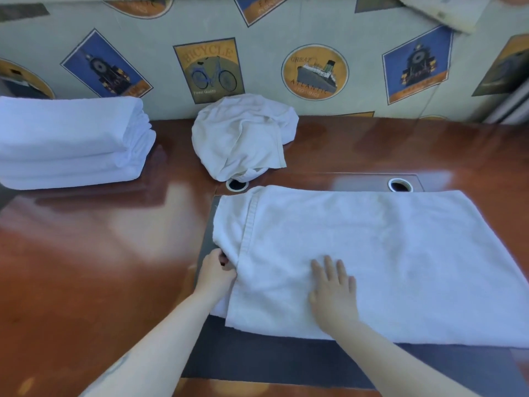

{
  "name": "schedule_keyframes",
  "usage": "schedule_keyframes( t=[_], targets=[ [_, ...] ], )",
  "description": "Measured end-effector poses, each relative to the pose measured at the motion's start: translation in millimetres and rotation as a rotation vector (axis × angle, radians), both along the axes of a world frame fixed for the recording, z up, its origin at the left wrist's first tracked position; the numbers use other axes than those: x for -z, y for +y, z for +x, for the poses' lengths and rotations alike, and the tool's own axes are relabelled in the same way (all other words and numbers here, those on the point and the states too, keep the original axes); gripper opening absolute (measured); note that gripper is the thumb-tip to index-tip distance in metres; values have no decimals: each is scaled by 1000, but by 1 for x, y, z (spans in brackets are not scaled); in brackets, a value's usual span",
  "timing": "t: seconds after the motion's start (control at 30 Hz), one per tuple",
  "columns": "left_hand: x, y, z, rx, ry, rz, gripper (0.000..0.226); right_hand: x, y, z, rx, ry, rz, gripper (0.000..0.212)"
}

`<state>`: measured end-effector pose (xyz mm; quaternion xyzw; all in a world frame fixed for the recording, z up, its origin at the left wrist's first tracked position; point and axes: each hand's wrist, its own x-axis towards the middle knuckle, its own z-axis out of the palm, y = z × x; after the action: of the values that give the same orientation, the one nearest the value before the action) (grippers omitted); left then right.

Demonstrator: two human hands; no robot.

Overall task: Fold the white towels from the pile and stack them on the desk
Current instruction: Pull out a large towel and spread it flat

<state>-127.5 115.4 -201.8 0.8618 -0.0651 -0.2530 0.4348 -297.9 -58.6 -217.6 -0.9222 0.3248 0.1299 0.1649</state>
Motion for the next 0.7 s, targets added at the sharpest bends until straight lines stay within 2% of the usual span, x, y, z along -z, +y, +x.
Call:
schedule_keyframes(
  t=[0.1, 0.17, 0.3, 0.37, 0.43, 0.53, 0.6, 0.7],
  targets=[
    [4, -12, -1, -33, -12, 17, 45, -2, 26, 4, -144, -52, 98, 71],
    [7, -13, -2, -48, -15, 50, 49, -6, 36, 9, -207, -96, 154, 69],
    [13, -10, -10, -40, 10, 91, 29, -18, 35, 38, -240, -184, 192, 53],
    [16, -6, -11, -74, -20, 119, 31, -24, 28, 60, -256, -221, 178, 50],
    [17, -1, -18, -124, 18, 27, 35, -30, 20, 87, -288, -239, 146, 50],
    [17, 5, -25, -96, 49, 15, 26, -40, 6, 134, -339, -240, 84, 51],
    [14, 6, -22, -46, 119, 42, 27, -44, -2, 164, -375, -201, 64, 51],
    [13, 9, -11, -20, 274, -70, 32, -42, -9, 199, -418, -144, 60, 52]
  ],
)
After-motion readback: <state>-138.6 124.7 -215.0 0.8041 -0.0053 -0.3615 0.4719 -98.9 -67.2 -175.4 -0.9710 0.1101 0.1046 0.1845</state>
